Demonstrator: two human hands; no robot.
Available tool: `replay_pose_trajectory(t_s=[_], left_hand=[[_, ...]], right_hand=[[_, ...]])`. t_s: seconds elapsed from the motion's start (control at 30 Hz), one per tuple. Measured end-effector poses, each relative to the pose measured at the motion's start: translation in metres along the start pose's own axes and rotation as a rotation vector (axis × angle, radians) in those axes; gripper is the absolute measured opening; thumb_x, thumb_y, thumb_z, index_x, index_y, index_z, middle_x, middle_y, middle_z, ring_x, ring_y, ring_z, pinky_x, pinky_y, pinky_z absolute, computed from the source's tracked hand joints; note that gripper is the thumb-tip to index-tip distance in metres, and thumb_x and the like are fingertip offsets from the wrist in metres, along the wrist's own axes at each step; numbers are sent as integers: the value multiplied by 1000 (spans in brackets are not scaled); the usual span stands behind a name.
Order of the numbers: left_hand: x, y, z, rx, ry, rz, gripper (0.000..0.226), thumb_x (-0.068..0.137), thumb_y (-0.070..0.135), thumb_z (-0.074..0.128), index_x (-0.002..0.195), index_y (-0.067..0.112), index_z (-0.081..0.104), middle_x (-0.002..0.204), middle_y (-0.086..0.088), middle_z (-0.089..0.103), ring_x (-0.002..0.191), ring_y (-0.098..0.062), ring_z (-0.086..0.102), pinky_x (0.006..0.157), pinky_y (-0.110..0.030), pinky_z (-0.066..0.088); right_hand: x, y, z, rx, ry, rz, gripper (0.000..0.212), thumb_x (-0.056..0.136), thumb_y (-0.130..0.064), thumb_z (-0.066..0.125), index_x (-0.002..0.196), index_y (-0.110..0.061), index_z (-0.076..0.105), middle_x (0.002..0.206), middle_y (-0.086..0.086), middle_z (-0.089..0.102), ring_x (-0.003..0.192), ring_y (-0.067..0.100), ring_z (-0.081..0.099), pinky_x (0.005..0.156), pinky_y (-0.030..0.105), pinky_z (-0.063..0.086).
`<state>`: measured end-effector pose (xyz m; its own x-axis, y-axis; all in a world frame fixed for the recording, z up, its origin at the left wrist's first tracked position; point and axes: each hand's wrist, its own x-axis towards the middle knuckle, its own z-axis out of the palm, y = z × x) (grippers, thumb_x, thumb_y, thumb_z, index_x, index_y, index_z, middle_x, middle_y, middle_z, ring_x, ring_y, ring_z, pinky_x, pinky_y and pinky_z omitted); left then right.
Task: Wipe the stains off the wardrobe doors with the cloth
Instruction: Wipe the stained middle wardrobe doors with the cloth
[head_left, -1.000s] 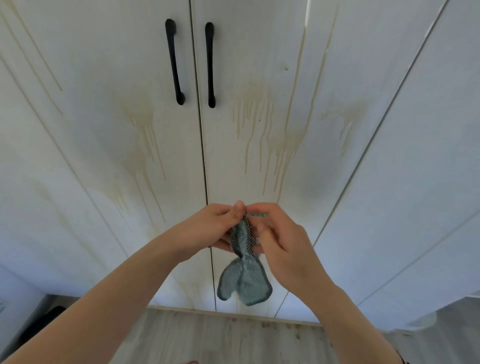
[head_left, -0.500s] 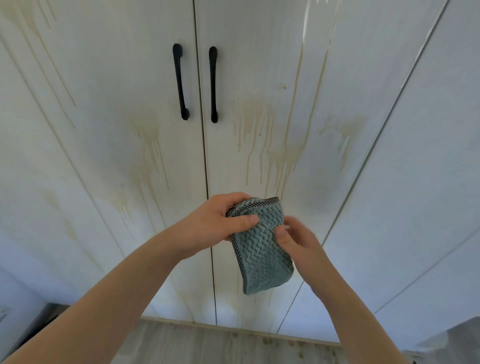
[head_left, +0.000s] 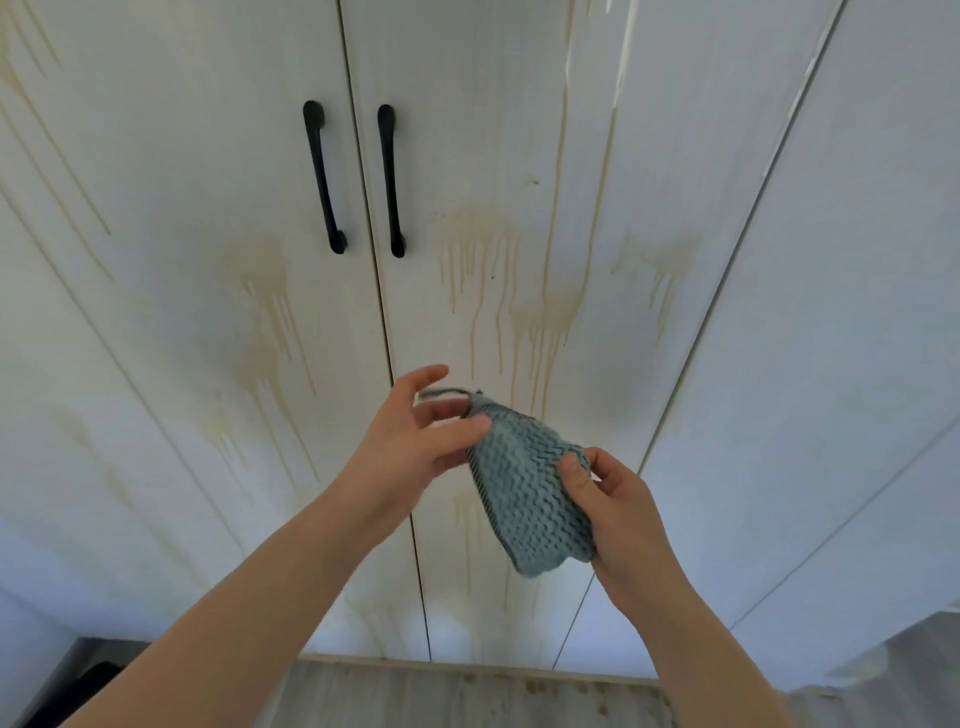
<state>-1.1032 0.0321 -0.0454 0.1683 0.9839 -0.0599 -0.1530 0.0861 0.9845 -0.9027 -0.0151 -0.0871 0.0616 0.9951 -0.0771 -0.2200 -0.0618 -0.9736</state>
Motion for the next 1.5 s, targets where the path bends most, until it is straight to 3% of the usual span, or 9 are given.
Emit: replay_pose_trajectory(t_s=[0.17,0.27,0.6,0.8,0.97,1.1,1.23,1.43,1.5], left_hand=[[-4,-41,0,4,-171,-351,109,66,62,83,151,20,30,133,-7,63,105,-30,71,95,-43,55],[-10,-53,-4,-10,-312,-406,90,75,66,72,142,17,38,140,-6,58,113,-41,65,96,-47,54],[-12,-52,2,176,-110,88,51,80,0,78,120,30,65,117,-2,70,94,-31,71,90,-46,58],[-12,-62,7,770,-247,254,56,73,17,86,120,38,64,123,21,53,113,3,53,93,-15,44],[-9,-61,3,871,-89,392,42,76,10,82,111,30,72,107,19,62,100,4,57,83,-6,39],[-3,-50,-2,999,-102,463,35,74,9,82,104,25,74,102,16,63,92,3,57,82,-7,38],[-5,-56,0,1269,-324,317,26,84,27,77,109,29,73,100,14,60,92,-2,54,87,-20,43],[-12,-14,3,812,-321,228,13,83,34,79,91,26,72,93,14,70,97,-4,63,88,-25,50],[-13,1,10,498,-392,81,10,88,23,74,92,16,69,92,6,73,91,-13,70,80,-29,57]], right_hand=[[-1,1,2,104,-9,-5,28,87,-19,69,110,-5,61,97,11,74,92,25,72,76,36,58],[-2,0,-1,27,-20,-35,17,95,-9,62,113,-8,59,92,7,74,91,24,73,79,38,59],[-3,10,-8,-186,154,-2,25,97,-19,66,119,-24,54,85,2,77,82,15,75,71,35,58],[0,13,-7,-259,267,37,40,86,-22,79,110,-28,48,82,-4,76,79,14,74,73,39,60],[-10,-3,-22,-404,-69,-145,67,83,-2,77,129,-43,50,102,-1,74,95,17,72,79,35,61],[-13,-2,-29,-762,-133,-174,46,79,-8,80,104,-45,68,102,-27,64,91,5,66,73,21,56],[-14,9,-37,-959,-59,-160,19,81,-25,79,82,-40,68,84,-19,64,76,2,58,65,17,44],[-11,-19,-48,-501,-30,-270,17,85,-26,80,88,-16,65,111,-8,68,106,9,64,82,21,55],[-10,-25,-49,-181,-139,-113,59,73,-54,84,105,-9,63,109,-2,73,105,18,69,84,32,58]])
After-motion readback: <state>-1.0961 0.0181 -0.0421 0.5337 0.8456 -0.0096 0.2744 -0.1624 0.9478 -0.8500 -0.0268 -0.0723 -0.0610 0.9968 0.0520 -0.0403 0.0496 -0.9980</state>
